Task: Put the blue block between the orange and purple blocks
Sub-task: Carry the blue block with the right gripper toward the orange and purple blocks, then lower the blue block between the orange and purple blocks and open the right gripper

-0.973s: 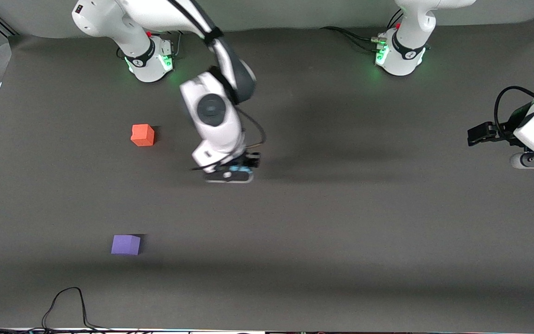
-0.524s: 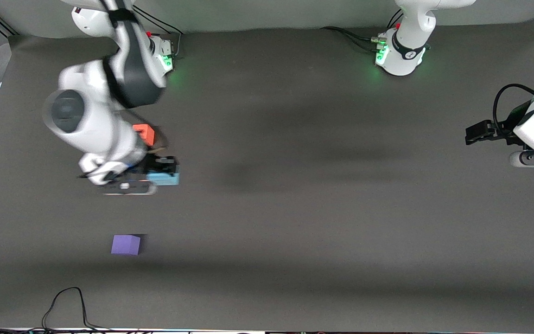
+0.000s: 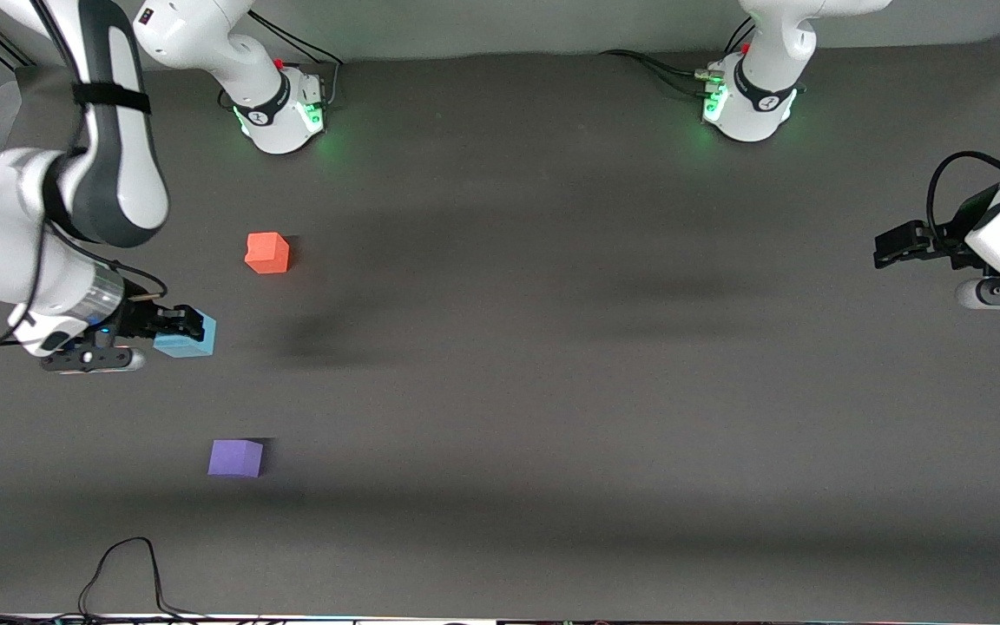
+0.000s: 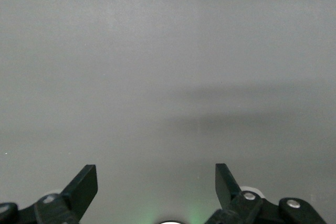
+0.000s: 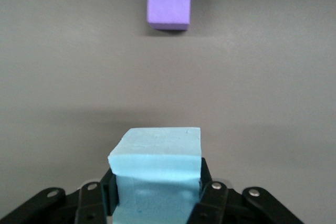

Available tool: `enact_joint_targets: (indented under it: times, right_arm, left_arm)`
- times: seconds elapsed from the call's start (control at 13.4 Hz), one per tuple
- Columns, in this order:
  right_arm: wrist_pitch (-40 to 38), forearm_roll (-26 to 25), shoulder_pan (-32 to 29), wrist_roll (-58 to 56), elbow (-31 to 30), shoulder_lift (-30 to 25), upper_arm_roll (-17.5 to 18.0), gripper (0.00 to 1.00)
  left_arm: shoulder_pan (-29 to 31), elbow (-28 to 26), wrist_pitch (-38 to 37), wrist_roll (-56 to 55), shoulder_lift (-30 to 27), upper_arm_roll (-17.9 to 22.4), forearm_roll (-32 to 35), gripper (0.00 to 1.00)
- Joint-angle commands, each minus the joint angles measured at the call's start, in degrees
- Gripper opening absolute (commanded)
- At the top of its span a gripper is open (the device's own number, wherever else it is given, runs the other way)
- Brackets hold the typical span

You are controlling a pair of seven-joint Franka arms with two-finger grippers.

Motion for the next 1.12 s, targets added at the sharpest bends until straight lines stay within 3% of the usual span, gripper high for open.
enact_joint_targets:
  times: [0.0,0.37,1.05]
  right_arm:
    - [9.16,7.86,1.43,-7.0,-6.32,4.96,1.47,0.48]
    - [10.78,28.01,1.08,-22.55,-6.52,16.4,3.06,0.48]
    - [12.97,32.78,0.9,-23.02,-6.25,21.68,5.78,0.48]
  left_arm:
    - [-0.76,-0.36,-0.65,1.08,-1.14,0.9,-0.76,1.0]
    - [-0.94,-0.36,-0.39,0.82,-1.14,0.81,-0.76,1.0]
    - [-0.85,-0.36,-0.39,0.38,-1.14,0.81,-0.76,1.0]
